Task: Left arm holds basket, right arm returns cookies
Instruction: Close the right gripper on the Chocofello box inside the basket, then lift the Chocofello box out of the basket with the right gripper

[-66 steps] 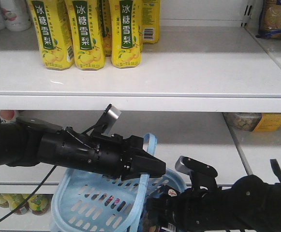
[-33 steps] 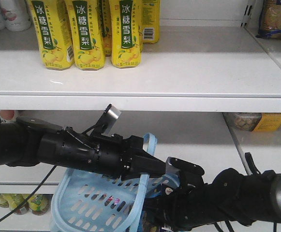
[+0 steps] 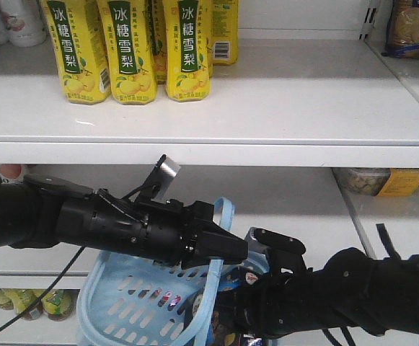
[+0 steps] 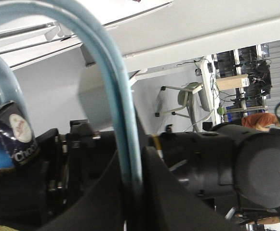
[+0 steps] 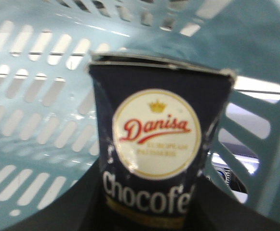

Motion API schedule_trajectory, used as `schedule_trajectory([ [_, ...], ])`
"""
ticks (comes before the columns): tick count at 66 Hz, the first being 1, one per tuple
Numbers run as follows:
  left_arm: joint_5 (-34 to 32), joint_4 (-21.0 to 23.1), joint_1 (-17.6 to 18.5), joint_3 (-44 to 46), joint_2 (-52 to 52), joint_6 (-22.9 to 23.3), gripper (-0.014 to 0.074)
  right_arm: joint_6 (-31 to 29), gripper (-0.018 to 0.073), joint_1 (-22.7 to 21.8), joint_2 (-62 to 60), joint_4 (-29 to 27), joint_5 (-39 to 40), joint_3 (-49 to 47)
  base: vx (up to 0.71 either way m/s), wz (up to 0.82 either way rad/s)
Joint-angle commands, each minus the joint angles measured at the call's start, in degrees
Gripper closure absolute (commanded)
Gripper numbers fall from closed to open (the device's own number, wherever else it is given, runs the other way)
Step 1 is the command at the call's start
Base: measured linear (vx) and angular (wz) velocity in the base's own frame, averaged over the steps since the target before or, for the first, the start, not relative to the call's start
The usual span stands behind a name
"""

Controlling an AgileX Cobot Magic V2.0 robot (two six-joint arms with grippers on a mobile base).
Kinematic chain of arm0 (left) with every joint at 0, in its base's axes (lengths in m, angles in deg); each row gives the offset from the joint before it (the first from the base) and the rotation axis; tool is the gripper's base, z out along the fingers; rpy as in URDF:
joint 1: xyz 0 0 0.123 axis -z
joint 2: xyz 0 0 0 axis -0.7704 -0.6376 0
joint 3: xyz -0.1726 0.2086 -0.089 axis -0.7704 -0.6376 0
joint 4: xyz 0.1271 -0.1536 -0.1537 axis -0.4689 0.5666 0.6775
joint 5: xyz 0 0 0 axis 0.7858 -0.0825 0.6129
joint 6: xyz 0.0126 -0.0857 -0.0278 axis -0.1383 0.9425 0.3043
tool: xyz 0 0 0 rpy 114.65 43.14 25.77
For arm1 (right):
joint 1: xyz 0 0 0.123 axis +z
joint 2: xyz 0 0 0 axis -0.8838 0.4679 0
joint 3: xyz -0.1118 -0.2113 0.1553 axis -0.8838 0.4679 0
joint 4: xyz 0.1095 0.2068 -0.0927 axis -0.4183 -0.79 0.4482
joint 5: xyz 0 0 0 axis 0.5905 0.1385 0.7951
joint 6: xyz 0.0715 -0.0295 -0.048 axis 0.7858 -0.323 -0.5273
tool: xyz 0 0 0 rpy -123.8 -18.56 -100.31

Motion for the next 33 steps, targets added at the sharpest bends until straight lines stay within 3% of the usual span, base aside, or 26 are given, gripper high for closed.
schedule_trajectory([
  [1, -0.3, 6.3, -0.5, 2.0, 3.0, -3.7, 0.0599, -0.4, 0.0437, -0.1, -4.3, -0.1, -0.2, -1.3, 0.00, 0.00],
  [33, -0.3, 6.3, -0.5, 2.0, 3.0, -3.7, 0.0599, 2.9, 0.0430, -0.1, -15.4, 1.7, 1.8, 7.1, 0.00, 0.00],
])
